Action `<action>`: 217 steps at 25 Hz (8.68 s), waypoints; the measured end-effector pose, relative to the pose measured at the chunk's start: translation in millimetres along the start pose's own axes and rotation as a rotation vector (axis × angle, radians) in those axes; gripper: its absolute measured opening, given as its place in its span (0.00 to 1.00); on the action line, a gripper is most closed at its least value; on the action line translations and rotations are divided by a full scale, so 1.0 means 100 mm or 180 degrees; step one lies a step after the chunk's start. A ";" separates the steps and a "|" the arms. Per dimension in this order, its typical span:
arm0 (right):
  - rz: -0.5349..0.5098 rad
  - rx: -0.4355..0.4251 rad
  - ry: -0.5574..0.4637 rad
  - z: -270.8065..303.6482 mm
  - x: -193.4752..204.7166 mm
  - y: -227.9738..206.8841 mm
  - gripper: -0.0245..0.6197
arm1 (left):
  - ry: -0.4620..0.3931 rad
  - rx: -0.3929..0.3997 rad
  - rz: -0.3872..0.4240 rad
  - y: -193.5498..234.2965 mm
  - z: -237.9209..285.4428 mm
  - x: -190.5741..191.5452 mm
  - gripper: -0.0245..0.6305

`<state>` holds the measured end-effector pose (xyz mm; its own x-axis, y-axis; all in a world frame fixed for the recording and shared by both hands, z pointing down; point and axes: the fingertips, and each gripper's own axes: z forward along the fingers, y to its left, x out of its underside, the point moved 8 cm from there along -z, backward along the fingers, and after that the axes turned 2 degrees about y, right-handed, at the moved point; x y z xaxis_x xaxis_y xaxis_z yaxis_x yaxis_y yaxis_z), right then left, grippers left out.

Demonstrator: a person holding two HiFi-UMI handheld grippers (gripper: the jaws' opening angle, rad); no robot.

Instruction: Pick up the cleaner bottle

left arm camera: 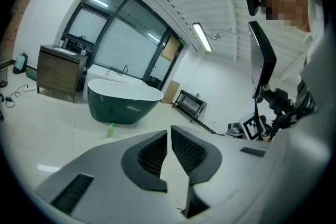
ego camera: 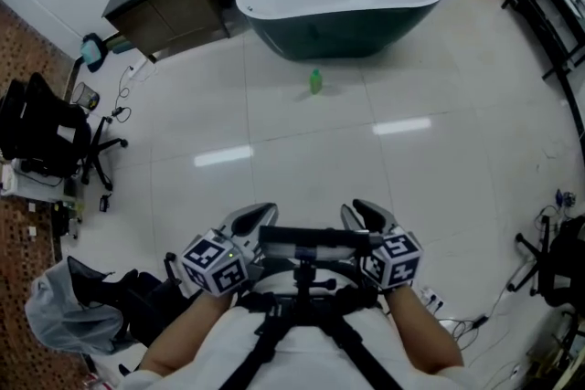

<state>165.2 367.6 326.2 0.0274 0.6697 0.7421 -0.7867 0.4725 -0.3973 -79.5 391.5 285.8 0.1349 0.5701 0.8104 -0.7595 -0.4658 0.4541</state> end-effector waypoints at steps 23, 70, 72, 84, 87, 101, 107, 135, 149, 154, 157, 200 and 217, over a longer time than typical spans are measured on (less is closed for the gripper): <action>0.0042 0.0117 0.0106 0.56 -0.32 0.01 0.21 | 0.0000 0.0061 -0.0190 0.59 0.21 -0.22 0.06; -0.0132 -0.0084 0.0133 2.31 -2.17 -0.68 0.21 | 0.0123 0.0244 -0.0198 1.95 1.64 -1.69 0.05; -0.0144 -0.0124 0.0139 2.33 -2.22 -0.75 0.21 | 0.0117 0.0193 -0.0210 1.95 1.70 -1.72 0.05; 0.0065 -0.0081 0.0124 2.42 -2.33 -0.95 0.21 | 0.0190 0.0245 -0.0192 2.04 1.97 -1.89 0.05; 0.0041 -0.0002 0.0107 2.52 -2.37 -0.89 0.21 | 0.0209 0.0286 -0.0230 2.20 1.96 -1.93 0.05; 0.0326 0.0600 -0.0152 2.99 -2.59 -0.55 0.21 | 0.0515 0.0886 -0.0033 3.05 2.00 -2.30 0.05; 0.0380 0.0713 -0.0239 3.06 -2.66 -0.48 0.21 | 0.0645 0.0949 -0.0026 3.25 2.01 -2.33 0.05; 0.0378 0.0310 0.0093 3.12 -2.80 -1.61 0.21 | 0.0926 0.0607 0.0061 2.95 3.23 -2.36 0.05; 0.0612 0.0495 0.0246 3.48 -2.10 -1.68 0.21 | 0.1220 0.0557 0.0053 3.52 3.54 -1.57 0.05; 0.0798 0.0461 0.0340 3.67 -1.76 -1.79 0.21 | 0.1349 0.0484 0.0001 3.70 3.79 -1.14 0.05; 0.0867 0.0439 0.0344 3.79 -1.61 -1.90 0.21 | 0.1306 0.0389 0.0020 3.81 3.99 -0.98 0.05; 0.1384 0.0339 0.1087 4.68 -0.11 -3.40 0.21 | 0.1812 -0.0505 0.1043 6.06 6.89 1.31 0.41; 0.1472 0.0418 0.1161 4.77 0.21 -3.58 0.21 | 0.1743 -0.0475 0.1259 6.40 7.70 1.50 0.51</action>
<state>153.3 -61.0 742.0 -0.1442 0.9531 0.2662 -0.8365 0.0263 -0.5474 -55.2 -342.3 983.5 -0.4811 0.6544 0.5833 -0.7702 -0.6333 0.0753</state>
